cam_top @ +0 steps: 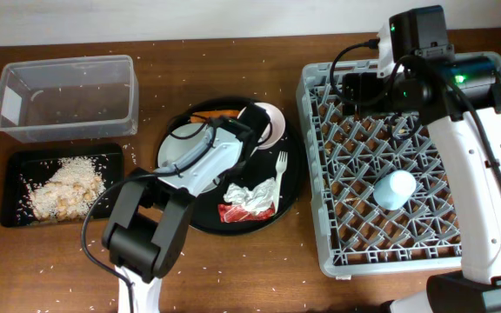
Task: Sort waste into correct bins and load items into the dishwasher rack
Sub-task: 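Grasp the grey plate and tip its scraps onto the black tray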
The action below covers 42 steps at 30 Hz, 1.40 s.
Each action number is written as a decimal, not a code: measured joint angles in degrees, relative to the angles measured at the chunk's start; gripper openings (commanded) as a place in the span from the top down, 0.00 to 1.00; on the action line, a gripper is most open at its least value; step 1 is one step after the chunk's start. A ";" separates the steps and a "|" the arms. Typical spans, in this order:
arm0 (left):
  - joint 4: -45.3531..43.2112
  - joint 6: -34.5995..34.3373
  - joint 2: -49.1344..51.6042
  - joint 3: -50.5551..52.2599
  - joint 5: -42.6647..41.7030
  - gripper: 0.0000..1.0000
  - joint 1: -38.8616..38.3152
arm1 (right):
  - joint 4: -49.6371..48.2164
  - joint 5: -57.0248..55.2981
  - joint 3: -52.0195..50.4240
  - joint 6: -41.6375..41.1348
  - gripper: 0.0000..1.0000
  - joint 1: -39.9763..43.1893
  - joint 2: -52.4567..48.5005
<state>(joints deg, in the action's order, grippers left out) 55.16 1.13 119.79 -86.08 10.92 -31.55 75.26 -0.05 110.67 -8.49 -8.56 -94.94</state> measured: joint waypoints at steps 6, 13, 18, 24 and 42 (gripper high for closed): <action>11.43 -0.02 0.98 -12.61 -1.51 1.00 0.11 | -0.02 -0.15 0.00 0.37 0.05 0.00 0.00; 17.59 -0.02 1.01 -19.98 -1.92 1.00 3.65 | -0.85 -0.15 0.00 0.76 0.05 0.00 0.00; 20.96 -0.02 1.09 -26.93 -1.95 1.00 4.15 | -1.44 -0.15 0.00 0.76 0.05 0.00 0.00; 23.41 -0.02 1.11 -35.30 -5.33 1.00 8.24 | -1.64 -0.15 0.00 0.76 0.05 0.00 0.00; 23.10 1.51 1.14 -39.82 -32.02 1.00 39.56 | -1.77 -0.15 0.00 0.76 0.05 0.00 0.00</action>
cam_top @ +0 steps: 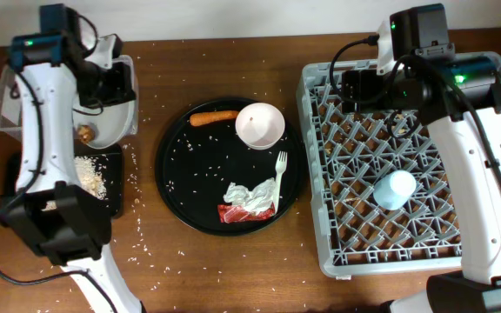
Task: Sort waste into correct bins and load items into the dishwasher rack
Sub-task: 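Grasp the grey plate and tip its scraps onto the black tray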
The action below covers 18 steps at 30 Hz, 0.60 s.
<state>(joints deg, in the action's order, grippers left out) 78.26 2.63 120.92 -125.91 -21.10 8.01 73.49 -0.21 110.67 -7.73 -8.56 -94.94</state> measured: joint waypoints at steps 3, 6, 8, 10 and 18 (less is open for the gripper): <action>0.68 0.26 0.00 0.00 -2.27 1.00 2.21 | 0.00 0.00 0.00 0.00 0.05 0.00 0.00; 3.67 0.46 -0.02 -0.22 -2.71 1.00 3.23 | 0.00 0.00 0.00 0.00 0.05 0.00 0.00; 7.93 0.63 -0.63 -0.22 -2.03 1.00 3.91 | -0.07 0.00 0.00 0.02 0.05 0.00 0.00; 12.09 1.14 -1.81 -0.22 -1.70 0.99 4.83 | 0.07 0.00 0.00 0.02 0.05 0.00 0.00; 18.29 10.14 -3.41 -0.17 -6.84 0.99 9.33 | 0.07 0.00 0.00 0.02 0.05 0.00 0.00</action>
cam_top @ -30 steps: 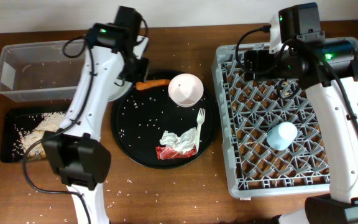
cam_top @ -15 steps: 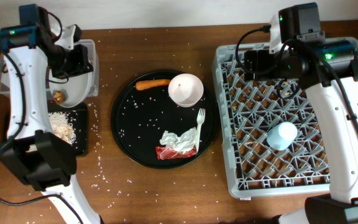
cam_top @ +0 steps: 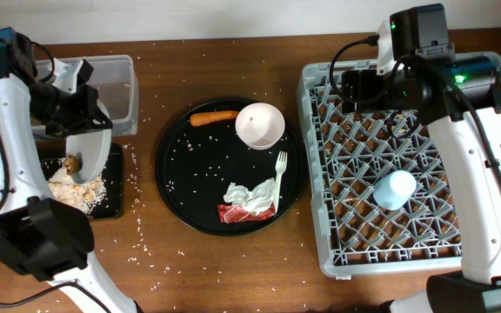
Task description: Sort waste into correct bins and load items into the dishwasher rack
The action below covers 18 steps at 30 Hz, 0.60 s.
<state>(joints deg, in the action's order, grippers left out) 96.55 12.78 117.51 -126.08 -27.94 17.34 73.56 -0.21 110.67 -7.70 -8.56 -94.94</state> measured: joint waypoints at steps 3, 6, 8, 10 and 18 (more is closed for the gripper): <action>-0.17 5.01 -0.33 3.41 -4.76 1.00 1.03 | 0.15 0.00 0.00 0.00 0.05 0.00 0.00; 0.02 10.97 -0.61 10.75 -12.17 0.99 3.63 | 0.20 0.00 0.00 0.02 0.05 0.00 0.00; 0.09 14.73 -0.61 14.29 -17.84 1.00 7.04 | 0.26 0.00 0.00 0.00 0.05 0.00 0.00; 0.11 17.05 -0.61 16.09 -22.12 1.00 10.08 | 0.44 0.00 0.00 0.02 0.05 0.00 0.00; 0.11 18.95 -0.63 16.48 -32.15 1.00 13.77 | 0.76 0.00 0.00 0.02 0.05 0.00 0.00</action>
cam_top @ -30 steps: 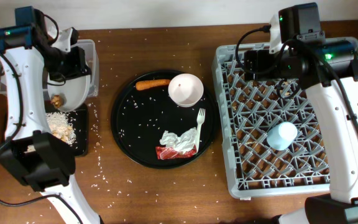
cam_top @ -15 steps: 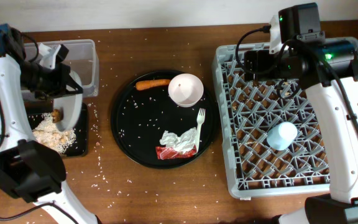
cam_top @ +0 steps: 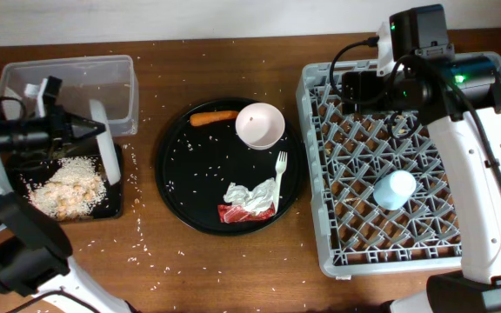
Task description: Sort waste into correct bins and load items into the dishwasher rack
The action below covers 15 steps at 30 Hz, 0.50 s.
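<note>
My left gripper (cam_top: 82, 129) is shut on a white plate (cam_top: 105, 149), which stands tipped on edge over the black waste bin (cam_top: 16, 210). A pile of rice and food scraps (cam_top: 63, 188) lies in that bin. The round black tray (cam_top: 181, 187) carries an orange sausage-like piece (cam_top: 214, 117), a white bowl (cam_top: 261, 125), a white fork (cam_top: 280, 169) and crumpled wrappers (cam_top: 247, 200). My right gripper (cam_top: 353, 89) hangs over the far left corner of the grey dishwasher rack (cam_top: 320, 174); its jaws are too dark to read.
A clear plastic bin (cam_top: 70, 87) stands behind the black one at the far left. A pale blue cup (cam_top: 395, 189) lies in the rack. Loose rice grains are scattered over the wooden table around the tray and bins.
The left arm has drawn back to the left and the plate now stands steeper, nearly on edge, over the black bin. The scrap seen on the plate is gone and the pile looks larger.
My left gripper was first at the white plate on the round tray. Then the plate was held, with scraps on it, by the clear bin. Then it was tilted over the black bin, and now it stands on edge there. The right arm has stayed still.
</note>
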Each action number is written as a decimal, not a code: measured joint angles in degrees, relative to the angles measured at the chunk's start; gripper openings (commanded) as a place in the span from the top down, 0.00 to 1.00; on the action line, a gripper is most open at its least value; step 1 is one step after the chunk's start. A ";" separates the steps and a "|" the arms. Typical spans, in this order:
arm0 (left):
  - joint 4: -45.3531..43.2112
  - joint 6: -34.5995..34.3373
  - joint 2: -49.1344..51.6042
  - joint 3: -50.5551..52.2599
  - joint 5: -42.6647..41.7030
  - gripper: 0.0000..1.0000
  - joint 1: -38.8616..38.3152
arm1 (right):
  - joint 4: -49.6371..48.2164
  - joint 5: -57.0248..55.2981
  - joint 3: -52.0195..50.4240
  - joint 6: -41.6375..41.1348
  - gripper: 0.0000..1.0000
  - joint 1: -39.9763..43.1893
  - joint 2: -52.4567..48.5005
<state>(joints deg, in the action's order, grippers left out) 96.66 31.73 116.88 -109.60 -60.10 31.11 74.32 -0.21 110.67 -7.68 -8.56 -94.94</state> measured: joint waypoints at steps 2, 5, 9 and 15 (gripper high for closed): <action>0.00 0.00 0.00 0.02 -0.81 1.00 1.97 | 0.20 0.02 0.00 0.00 0.05 0.00 0.00; 0.00 0.00 0.00 0.20 -0.83 1.00 3.08 | 0.26 0.00 0.00 -0.09 0.05 0.00 0.00; -0.02 0.00 -0.92 0.33 -1.22 1.00 1.46 | 0.26 0.00 0.00 -0.04 0.05 0.00 0.00; -0.92 0.00 -10.05 0.39 2.56 1.00 -10.91 | 0.26 0.00 0.00 0.00 0.05 0.00 0.00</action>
<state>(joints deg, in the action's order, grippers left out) 95.74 31.73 106.83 -109.21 -57.54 20.21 74.59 -0.21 110.67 -7.68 -8.56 -94.94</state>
